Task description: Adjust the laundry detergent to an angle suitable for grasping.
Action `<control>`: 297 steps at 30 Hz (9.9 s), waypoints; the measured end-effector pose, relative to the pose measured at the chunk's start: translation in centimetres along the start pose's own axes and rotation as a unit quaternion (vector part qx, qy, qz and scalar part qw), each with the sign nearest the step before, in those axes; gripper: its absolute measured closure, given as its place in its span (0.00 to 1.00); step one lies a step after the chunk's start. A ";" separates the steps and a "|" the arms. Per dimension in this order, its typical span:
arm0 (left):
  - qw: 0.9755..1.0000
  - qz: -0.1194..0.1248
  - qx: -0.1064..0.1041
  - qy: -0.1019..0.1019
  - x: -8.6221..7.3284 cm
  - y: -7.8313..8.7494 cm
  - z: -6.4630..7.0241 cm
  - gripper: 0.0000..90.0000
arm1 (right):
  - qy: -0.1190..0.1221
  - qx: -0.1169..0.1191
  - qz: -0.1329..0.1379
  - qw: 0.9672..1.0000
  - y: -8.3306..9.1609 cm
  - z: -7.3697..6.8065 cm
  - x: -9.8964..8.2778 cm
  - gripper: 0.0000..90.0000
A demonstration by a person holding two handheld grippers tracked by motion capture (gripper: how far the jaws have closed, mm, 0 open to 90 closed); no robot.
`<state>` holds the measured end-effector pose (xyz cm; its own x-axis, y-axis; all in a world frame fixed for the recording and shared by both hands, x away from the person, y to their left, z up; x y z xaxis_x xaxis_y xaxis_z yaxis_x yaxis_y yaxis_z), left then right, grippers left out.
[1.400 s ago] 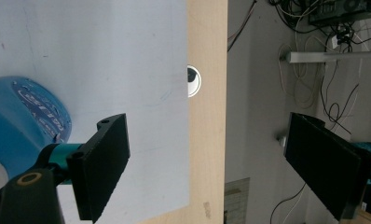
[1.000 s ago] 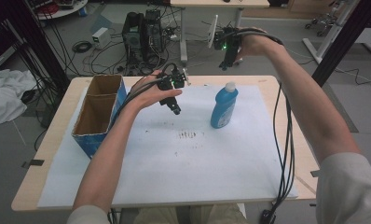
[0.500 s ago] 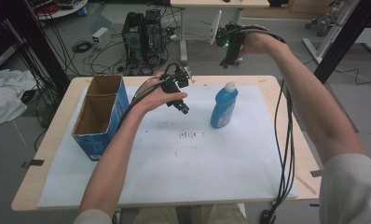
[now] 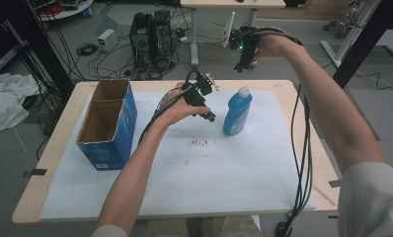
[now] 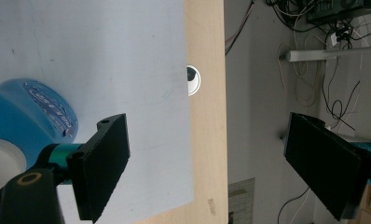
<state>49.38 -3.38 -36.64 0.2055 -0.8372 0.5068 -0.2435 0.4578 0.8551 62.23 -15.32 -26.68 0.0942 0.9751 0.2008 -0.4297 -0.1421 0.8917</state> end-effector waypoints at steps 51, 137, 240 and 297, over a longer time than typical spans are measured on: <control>0.990 0.068 0.060 0.105 5.2 -6.2 2.0 0.25 | 0.002 0.003 -0.023 1.000 -1.2 -0.1 -0.1 0.15; 0.975 0.116 0.121 0.144 6.8 -9.1 1.8 0.47 | 0.010 0.003 -0.039 0.999 -2.0 -0.5 -0.8 0.15; 0.980 0.152 -0.072 -0.103 -6.6 0.0 11.0 0.48 | 0.021 0.001 -0.030 0.999 -0.6 -2.0 0.7 0.15; 0.986 0.124 -0.072 -0.091 -7.3 1.1 10.5 0.35 | 0.030 0.001 -0.032 0.999 -0.8 -2.8 1.6 0.15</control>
<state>37.64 0.08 -40.61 -0.0191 -0.7284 0.6849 -0.1246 0.6814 0.7212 60.25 -13.15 -28.17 0.0670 0.9907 0.1184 -0.4232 -0.0792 0.9026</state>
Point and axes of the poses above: each handheld gripper's, and its own axes: y roughly backward along the jaws, x roughly out of its top, z roughly to its right, the point moved 8 cm from there along -y, roughly forward along the jaws, and after that the axes turned 9 degrees about -y, right-handed, at the moved point
